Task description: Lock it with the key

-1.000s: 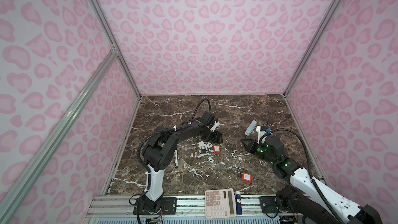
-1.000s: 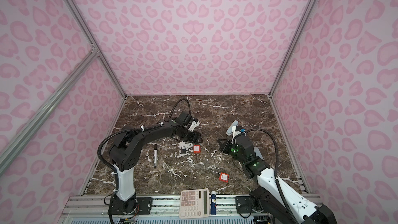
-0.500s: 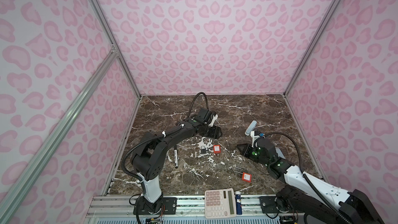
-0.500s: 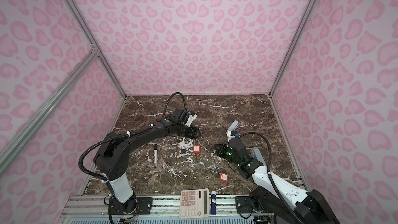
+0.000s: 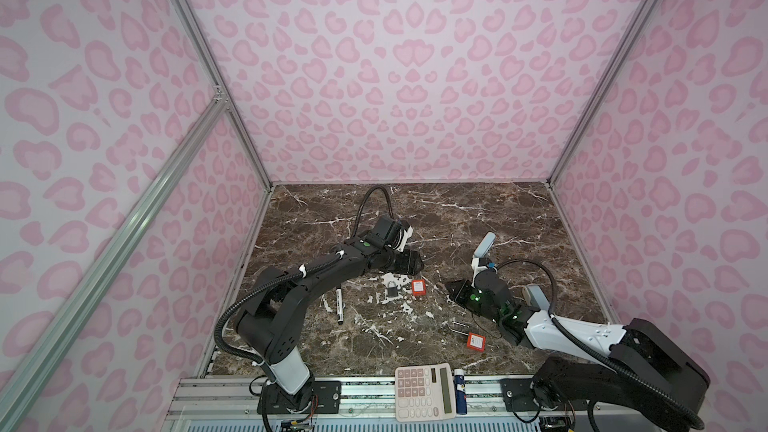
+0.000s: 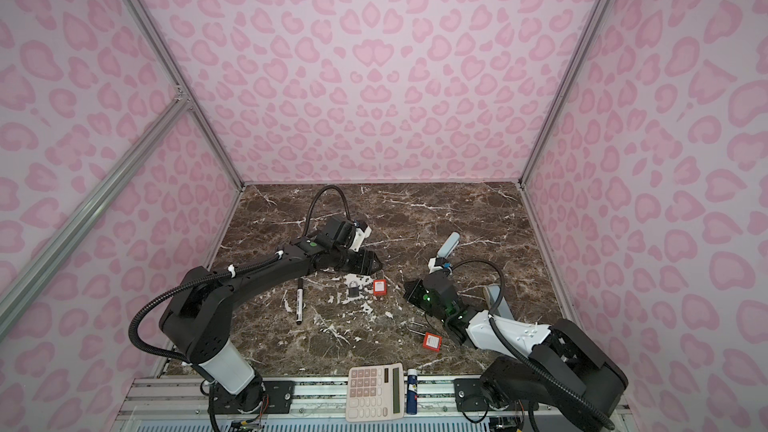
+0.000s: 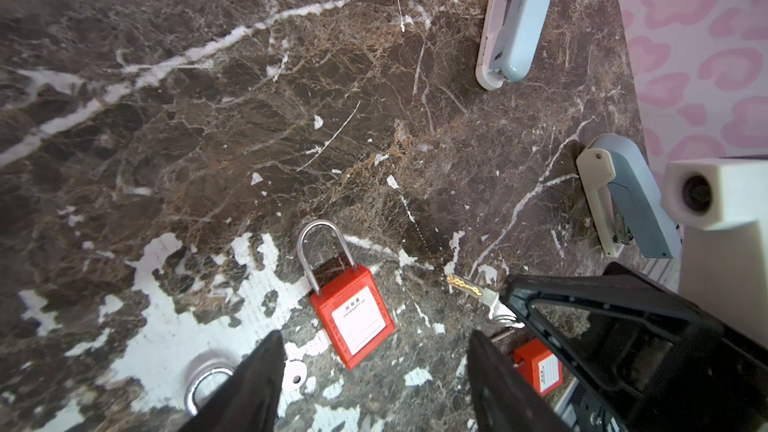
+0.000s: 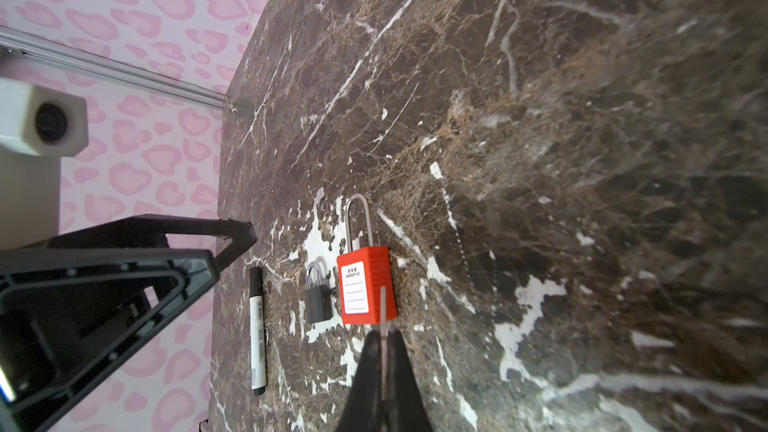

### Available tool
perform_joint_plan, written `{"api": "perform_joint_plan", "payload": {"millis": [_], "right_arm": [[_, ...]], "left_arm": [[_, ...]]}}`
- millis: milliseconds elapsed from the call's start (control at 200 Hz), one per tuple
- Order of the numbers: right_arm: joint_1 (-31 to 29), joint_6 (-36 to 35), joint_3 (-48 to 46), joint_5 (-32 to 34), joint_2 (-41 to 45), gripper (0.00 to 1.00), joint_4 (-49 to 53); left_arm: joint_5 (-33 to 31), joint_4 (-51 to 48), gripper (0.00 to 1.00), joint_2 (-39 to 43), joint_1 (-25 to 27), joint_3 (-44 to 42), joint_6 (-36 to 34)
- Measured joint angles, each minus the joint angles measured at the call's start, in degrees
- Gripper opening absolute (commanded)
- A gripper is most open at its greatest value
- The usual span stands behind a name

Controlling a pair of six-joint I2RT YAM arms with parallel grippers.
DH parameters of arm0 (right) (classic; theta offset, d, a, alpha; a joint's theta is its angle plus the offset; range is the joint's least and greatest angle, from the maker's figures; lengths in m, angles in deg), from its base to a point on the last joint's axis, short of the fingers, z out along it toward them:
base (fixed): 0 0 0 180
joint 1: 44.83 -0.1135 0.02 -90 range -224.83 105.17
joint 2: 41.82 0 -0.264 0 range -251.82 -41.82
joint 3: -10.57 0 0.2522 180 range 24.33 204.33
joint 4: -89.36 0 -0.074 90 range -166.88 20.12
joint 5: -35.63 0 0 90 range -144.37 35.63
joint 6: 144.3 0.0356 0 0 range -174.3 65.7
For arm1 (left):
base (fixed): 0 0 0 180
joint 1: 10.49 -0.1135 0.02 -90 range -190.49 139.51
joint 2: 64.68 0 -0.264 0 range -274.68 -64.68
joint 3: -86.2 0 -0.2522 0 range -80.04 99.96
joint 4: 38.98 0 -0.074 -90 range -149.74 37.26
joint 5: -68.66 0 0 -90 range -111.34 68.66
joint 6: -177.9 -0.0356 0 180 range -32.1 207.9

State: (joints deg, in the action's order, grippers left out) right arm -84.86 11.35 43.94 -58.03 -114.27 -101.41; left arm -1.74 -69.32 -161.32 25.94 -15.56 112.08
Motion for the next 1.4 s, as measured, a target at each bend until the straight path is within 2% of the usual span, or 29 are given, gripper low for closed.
{"api": "perform_joint_plan", "payload": {"millis": [305, 755, 895, 1035, 1110, 1275, 1400], "right_arm": [[-0.76, 1.7, 1.18, 1.88, -7.65, 0.0, -6.62], [-1.77, 3.98, 1.55, 2.29, -13.2, 0.0, -11.43], [-1.97, 5.2, 1.49, 2.14, -14.58, 0.14, -11.54], [-2.36, 5.42, 1.49, 2.14, -14.73, 0.36, -11.54], [-2.47, 5.75, 1.25, 2.12, -14.67, 0.43, -11.56], [-2.62, 6.4, 0.63, 2.05, -14.47, 0.53, -11.54], [-2.62, 6.78, 0.63, 1.44, -14.58, 0.54, -11.54]], "left_arm": [[0.09, 1.38, 0.7, 0.87, 0.04, -1.07, 0.9], [0.11, 1.68, 0.7, 1.51, 0.22, -1.75, 1.31], [0.33, 1.7, 0.7, 1.62, 0.33, -1.97, 1.31], [0.59, 1.7, 0.7, 1.62, 0.33, -1.97, 1.31], [0.74, 1.7, 0.7, 1.62, 0.33, -1.97, 1.31], [1.01, 1.7, 0.7, 1.62, 0.39, -1.97, 1.31], [1.09, 1.7, 0.7, 1.62, 0.39, -1.97, 1.31]]}}
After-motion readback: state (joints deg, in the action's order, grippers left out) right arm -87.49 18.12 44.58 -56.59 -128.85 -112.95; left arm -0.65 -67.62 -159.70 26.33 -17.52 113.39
